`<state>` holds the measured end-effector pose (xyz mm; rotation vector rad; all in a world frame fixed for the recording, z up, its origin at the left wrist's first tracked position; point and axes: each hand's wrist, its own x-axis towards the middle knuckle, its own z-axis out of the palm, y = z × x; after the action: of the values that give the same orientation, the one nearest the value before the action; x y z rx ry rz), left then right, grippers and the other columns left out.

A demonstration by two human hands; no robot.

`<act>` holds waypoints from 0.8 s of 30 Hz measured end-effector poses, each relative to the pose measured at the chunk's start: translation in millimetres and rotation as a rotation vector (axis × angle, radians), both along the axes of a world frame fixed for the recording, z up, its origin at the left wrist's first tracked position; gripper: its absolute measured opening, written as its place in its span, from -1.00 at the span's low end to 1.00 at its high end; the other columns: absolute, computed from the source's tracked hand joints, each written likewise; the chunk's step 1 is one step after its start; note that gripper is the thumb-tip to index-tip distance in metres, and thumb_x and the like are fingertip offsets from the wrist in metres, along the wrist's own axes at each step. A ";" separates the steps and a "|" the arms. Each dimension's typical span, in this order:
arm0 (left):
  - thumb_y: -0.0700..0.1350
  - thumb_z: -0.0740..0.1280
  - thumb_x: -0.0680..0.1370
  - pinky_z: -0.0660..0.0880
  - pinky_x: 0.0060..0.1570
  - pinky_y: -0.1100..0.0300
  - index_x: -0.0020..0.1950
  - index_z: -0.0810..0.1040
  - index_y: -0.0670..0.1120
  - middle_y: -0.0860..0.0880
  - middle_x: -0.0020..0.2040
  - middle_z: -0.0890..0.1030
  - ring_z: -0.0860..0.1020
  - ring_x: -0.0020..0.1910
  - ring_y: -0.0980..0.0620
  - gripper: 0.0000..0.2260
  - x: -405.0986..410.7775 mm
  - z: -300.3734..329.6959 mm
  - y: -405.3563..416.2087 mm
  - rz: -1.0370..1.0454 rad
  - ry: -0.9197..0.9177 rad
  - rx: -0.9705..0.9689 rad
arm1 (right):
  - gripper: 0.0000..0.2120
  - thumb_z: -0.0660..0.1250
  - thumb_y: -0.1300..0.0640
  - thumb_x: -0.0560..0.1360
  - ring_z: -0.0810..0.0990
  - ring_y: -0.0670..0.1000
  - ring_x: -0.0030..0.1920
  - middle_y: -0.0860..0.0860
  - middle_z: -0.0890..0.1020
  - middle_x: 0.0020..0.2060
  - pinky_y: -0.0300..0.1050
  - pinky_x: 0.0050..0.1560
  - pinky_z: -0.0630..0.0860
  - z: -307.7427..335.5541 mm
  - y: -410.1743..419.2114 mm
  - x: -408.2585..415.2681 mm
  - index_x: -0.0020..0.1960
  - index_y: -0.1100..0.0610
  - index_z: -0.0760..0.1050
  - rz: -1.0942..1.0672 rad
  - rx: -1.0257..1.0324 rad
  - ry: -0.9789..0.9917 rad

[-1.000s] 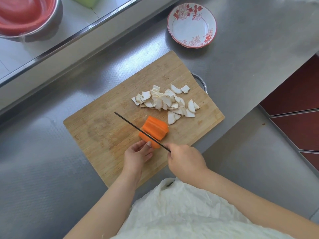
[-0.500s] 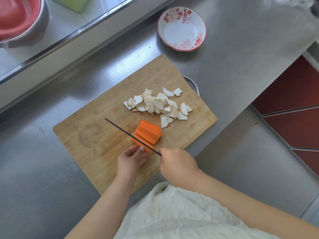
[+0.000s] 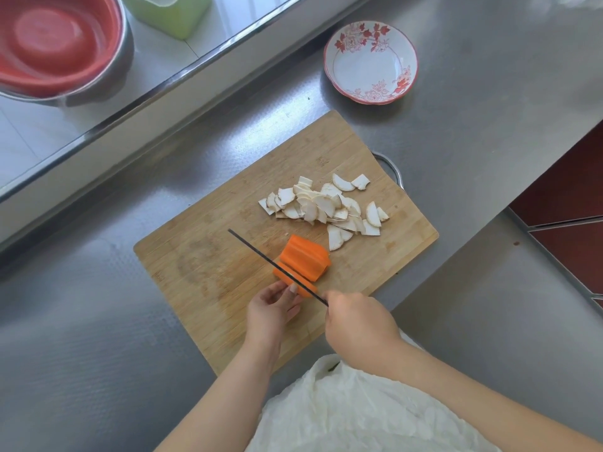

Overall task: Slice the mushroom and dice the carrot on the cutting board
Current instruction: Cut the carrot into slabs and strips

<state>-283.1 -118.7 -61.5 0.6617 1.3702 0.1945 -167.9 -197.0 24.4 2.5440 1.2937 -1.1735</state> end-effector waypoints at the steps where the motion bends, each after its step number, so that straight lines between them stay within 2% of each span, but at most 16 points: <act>1: -0.18 0.42 0.51 0.57 -0.11 0.21 0.20 0.55 -0.21 -0.10 -0.03 0.70 0.68 -0.06 0.00 -0.72 0.3 0.5 0.3 0.007 0.004 0.002 | -0.74 0.13 0.22 0.57 0.61 0.11 -0.09 0.05 0.63 -0.08 -0.13 -0.32 0.42 1.0 1.2 -0.9 0.21 0.07 0.45 -0.002 -0.009 0.002; 5: -0.19 0.42 0.51 0.57 -0.11 0.21 0.20 0.54 -0.21 -0.10 -0.03 0.70 0.68 -0.06 0.00 -0.72 1.2 -0.8 0.8 0.018 0.013 0.004 | -0.73 0.14 0.24 0.56 0.60 0.10 -0.06 0.06 0.62 -0.04 -0.15 -0.30 0.40 5.0 6.6 -2.0 0.21 0.08 0.45 -0.005 -0.057 0.007; 10: -0.17 0.44 0.48 0.58 -0.04 0.15 0.22 0.53 -0.20 -0.11 0.01 0.69 0.67 -0.02 -0.03 -0.67 0.1 -5.5 0.8 0.033 0.024 -0.006 | -0.81 0.14 0.24 0.56 0.60 0.11 -0.05 0.07 0.62 -0.05 -0.15 -0.27 0.39 10.9 13.9 -0.4 0.13 0.13 0.45 0.008 -0.123 0.011; 18: -0.20 0.44 0.49 0.58 -0.07 0.16 0.18 0.54 -0.21 -0.12 -0.02 0.69 0.67 -0.05 -0.03 -0.72 1.3 -6.0 -0.5 0.060 0.022 -0.003 | -0.83 0.14 0.25 0.57 0.53 0.09 -0.13 0.07 0.60 -0.03 -0.14 -0.25 0.39 15.3 24.3 0.0 0.12 0.13 0.45 0.011 -0.207 0.010; 24: -0.21 0.43 0.49 0.58 -0.05 0.15 0.14 0.56 -0.20 -0.15 -0.02 0.68 0.67 -0.05 -0.05 -0.76 1.5 -7.2 -1.3 0.079 0.015 -0.002 | -0.83 0.15 0.25 0.56 0.59 0.09 -0.05 0.06 0.59 -0.03 -0.13 -0.25 0.42 14.4 30.9 -3.3 0.10 0.13 0.45 0.006 -0.235 0.011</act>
<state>-281.6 -120.1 -68.7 0.6092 1.4121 0.2518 -171.2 -166.2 38.8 2.3674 1.0923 -1.2580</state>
